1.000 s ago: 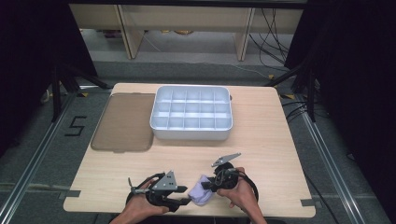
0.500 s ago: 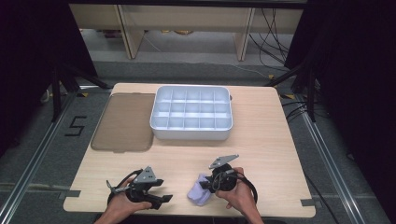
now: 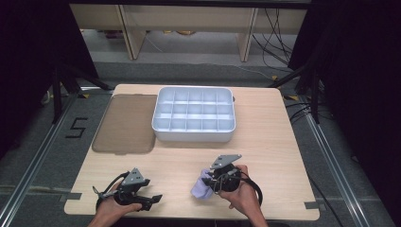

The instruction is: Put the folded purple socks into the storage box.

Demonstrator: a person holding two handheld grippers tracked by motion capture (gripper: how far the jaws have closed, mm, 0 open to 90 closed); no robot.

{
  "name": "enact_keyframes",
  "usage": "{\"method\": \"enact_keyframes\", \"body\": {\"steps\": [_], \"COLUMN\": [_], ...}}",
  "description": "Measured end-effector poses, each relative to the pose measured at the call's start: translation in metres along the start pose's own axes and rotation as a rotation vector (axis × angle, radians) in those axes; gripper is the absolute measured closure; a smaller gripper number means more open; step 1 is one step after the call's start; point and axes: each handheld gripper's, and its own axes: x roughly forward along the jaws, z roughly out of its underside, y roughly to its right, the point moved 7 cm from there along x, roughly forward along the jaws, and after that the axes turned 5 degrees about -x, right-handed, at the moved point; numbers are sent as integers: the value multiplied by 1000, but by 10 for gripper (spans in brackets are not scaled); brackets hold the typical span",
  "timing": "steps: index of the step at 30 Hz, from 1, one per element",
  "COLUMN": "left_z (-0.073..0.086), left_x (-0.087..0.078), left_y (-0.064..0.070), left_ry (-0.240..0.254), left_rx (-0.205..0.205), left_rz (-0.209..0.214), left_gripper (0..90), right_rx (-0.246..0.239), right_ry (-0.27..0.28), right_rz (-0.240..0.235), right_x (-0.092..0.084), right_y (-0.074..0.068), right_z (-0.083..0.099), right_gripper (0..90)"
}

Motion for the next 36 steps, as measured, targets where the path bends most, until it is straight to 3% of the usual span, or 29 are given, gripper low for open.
{"method": "enact_keyframes", "body": {"steps": [4, 8, 9, 13, 16, 22, 25, 29, 30, 36], "left_z": [-1, -1, -1, -1, -2, -2, -2, -2, -2, -2], "left_x": [1, 2, 2, 1, 0, 0, 0, 0, 0, 0], "left_y": [0, 0, -2, -1, -2, -3, -3, -2, -3, -2], "left_ry": [4, 10, 4, 3, 10, 11, 11, 13, 11, 12], "left_rx": [16, -5, 6, 10, 26, 28, 30, 27, 29, 33], "left_rz": [5, 3, -7, 1, -4, -7, -5, -4, -11, -1], "left_gripper": [223, 222, 222, 222, 222, 222, 222, 222, 222, 222], "right_rx": [10, 30, 20, 38, 22, -4, 18, 1, 44, 44], "right_ry": [-8, -1, 8, -18, -31, -47, -44, -56, -70, -70], "right_rz": [16, 35, 48, 70, 76, 116, 145, 145, 162, 177], "right_x": [-3, -6, -5, -10, -14, -27, -33, -39, -42, -47], "right_y": [7, 13, 16, 22, 31, 43, 49, 60, 63, 74], "right_z": [0, -2, -2, -4, -8, -19, -26, -34, -37, -48], "right_gripper": [733, 733, 733, 733, 733, 733, 733, 733, 733, 733]}}
